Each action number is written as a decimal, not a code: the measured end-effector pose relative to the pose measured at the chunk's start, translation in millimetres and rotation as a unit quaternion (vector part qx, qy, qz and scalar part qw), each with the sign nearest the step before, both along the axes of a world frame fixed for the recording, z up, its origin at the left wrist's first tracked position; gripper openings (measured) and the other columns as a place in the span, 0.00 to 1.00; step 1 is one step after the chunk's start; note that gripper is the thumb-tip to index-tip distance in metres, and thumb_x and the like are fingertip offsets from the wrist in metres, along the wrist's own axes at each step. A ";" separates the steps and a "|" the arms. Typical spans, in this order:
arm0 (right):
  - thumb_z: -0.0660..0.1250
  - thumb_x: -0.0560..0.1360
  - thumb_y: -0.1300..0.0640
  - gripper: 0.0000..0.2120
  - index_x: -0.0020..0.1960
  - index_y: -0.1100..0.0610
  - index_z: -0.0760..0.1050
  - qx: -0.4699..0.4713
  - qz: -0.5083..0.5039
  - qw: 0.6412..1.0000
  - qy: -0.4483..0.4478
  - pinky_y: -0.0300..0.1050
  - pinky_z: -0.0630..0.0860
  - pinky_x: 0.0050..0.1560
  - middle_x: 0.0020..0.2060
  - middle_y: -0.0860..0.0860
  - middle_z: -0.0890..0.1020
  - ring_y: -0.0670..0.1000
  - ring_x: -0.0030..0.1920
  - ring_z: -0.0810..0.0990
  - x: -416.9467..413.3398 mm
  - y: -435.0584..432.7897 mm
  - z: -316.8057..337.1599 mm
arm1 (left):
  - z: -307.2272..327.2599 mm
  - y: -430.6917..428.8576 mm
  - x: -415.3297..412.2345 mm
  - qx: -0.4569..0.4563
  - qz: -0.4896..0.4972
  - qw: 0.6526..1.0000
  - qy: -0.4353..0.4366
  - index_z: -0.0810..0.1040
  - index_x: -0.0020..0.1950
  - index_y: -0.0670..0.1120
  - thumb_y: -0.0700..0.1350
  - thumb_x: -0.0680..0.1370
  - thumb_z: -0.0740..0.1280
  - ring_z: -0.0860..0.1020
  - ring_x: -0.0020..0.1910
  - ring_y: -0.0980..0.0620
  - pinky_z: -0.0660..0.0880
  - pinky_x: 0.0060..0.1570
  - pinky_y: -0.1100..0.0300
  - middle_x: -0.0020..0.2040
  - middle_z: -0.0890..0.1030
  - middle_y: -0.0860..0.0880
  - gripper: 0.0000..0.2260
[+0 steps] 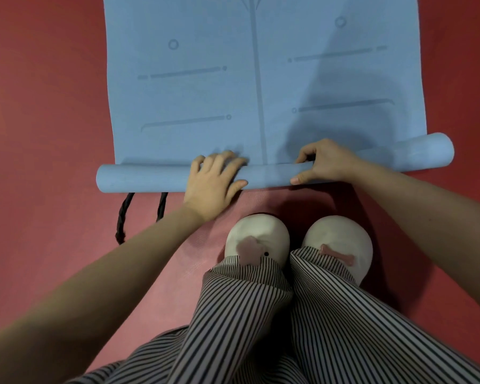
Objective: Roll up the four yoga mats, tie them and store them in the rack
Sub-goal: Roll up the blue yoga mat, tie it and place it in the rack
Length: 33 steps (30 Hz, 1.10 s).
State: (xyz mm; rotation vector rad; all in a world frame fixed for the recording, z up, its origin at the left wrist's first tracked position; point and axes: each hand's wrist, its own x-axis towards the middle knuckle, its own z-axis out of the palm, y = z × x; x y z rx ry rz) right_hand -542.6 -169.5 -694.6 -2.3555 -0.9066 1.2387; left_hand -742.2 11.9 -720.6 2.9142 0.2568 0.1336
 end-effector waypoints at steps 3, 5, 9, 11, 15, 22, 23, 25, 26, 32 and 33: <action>0.79 0.60 0.45 0.15 0.40 0.46 0.76 -0.007 -0.001 1.000 -0.002 0.47 0.74 0.51 0.43 0.46 0.79 0.49 0.46 0.78 -2.4 -1.1 -2.7 | -1.2 -12.5 -0.8 -0.054 0.022 0.998 -0.022 0.79 0.60 0.53 0.60 0.76 0.59 0.68 0.51 0.50 0.60 0.53 0.55 0.53 0.80 0.51 0.19; 0.78 0.61 0.45 0.15 0.41 0.46 0.76 -0.006 -0.004 1.000 0.003 0.45 0.73 0.50 0.44 0.46 0.80 0.49 0.47 0.77 0.2 -0.2 -2.6 | 0.7 -9.4 4.5 -0.085 0.022 0.996 0.008 0.80 0.59 0.55 0.67 0.72 0.60 0.69 0.52 0.50 0.59 0.53 0.56 0.52 0.80 0.53 0.24; 0.72 0.67 0.39 0.20 0.54 0.49 0.79 0.020 0.088 0.990 -0.109 0.45 0.65 0.54 0.50 0.47 0.80 0.51 0.54 0.75 -2.0 -3.7 1.4 | 9.5 3.4 17.8 -0.132 0.023 0.989 0.065 0.80 0.58 0.56 0.68 0.70 0.58 0.75 0.51 0.47 0.61 0.52 0.58 0.48 0.80 0.53 0.26; 0.62 0.70 0.34 0.27 0.60 0.52 0.77 0.073 0.123 0.962 -0.233 0.47 0.63 0.53 0.53 0.50 0.80 0.55 0.54 0.76 -14.3 -15.1 -0.1 | 14.9 7.3 25.5 -0.163 0.034 0.980 0.104 0.79 0.60 0.57 0.69 0.68 0.56 0.74 0.54 0.49 0.60 0.53 0.59 0.50 0.79 0.53 0.28; 0.62 0.62 0.31 0.34 0.54 0.57 0.77 0.082 0.105 0.929 -0.346 0.49 0.65 0.48 0.47 0.55 0.80 0.58 0.44 0.79 -40.0 -22.5 -9.8 | 19.5 12.2 34.1 -0.179 0.045 0.971 0.150 0.77 0.61 0.59 0.67 0.69 0.60 0.73 0.56 0.50 0.60 0.54 0.61 0.52 0.78 0.53 0.25; 0.69 0.67 0.35 0.29 0.53 0.58 0.72 0.047 0.112 0.957 -0.264 0.48 0.60 0.51 0.52 0.53 0.77 0.56 0.54 0.74 -22.0 -3.4 -1.4 | 26.0 15.1 42.8 -0.227 0.103 0.952 0.178 0.80 0.58 0.59 0.62 0.76 0.62 0.75 0.57 0.52 0.64 0.55 0.61 0.55 0.80 0.54 0.14; 0.69 0.67 0.35 0.28 0.53 0.58 0.72 0.050 0.122 0.958 -0.255 0.48 0.60 0.51 0.52 0.53 0.77 0.55 0.55 0.73 -19.8 -1.4 -0.1 | 27.8 15.4 46.2 -0.248 0.144 0.939 0.191 0.81 0.56 0.59 0.60 0.79 0.61 0.75 0.57 0.53 0.65 0.54 0.62 0.56 0.80 0.56 0.12; 0.70 0.67 0.36 0.27 0.52 0.58 0.71 0.049 0.140 0.959 -0.241 0.47 0.61 0.49 0.52 0.53 0.77 0.55 0.55 0.73 -17.8 2.8 0.8 | 31.1 12.3 47.6 -0.251 0.174 0.931 0.201 0.82 0.54 0.58 0.57 0.80 0.59 0.75 0.57 0.55 0.65 0.52 0.63 0.55 0.80 0.58 0.12; 0.70 0.67 0.36 0.26 0.51 0.57 0.70 0.043 0.149 0.961 -0.231 0.47 0.60 0.47 0.51 0.53 0.77 0.55 0.54 0.74 -17.4 4.3 1.3 | 33.2 10.4 46.0 -0.252 0.170 0.930 0.205 0.82 0.52 0.57 0.58 0.80 0.60 0.75 0.56 0.55 0.65 0.51 0.63 0.54 0.80 0.58 0.12; 0.69 0.67 0.36 0.22 0.46 0.52 0.67 -0.006 0.169 0.976 -0.133 0.45 0.63 0.41 0.46 0.50 0.77 0.55 0.49 0.76 -25.5 -0.1 -0.8 | 29.5 7.1 16.0 -0.275 0.087 0.932 0.220 0.80 0.50 0.61 0.71 0.65 0.64 0.76 0.53 0.59 0.68 0.52 0.62 0.50 0.80 0.61 0.21; 0.69 0.67 0.35 0.22 0.45 0.51 0.66 -0.005 0.168 0.978 -0.127 0.45 0.63 0.41 0.45 0.49 0.76 0.55 0.48 0.75 -27.5 -1.7 -2.9 | 25.7 7.0 12.7 -0.246 0.053 0.945 0.210 0.79 0.53 0.62 0.73 0.64 0.61 0.75 0.54 0.56 0.68 0.53 0.60 0.51 0.80 0.59 0.25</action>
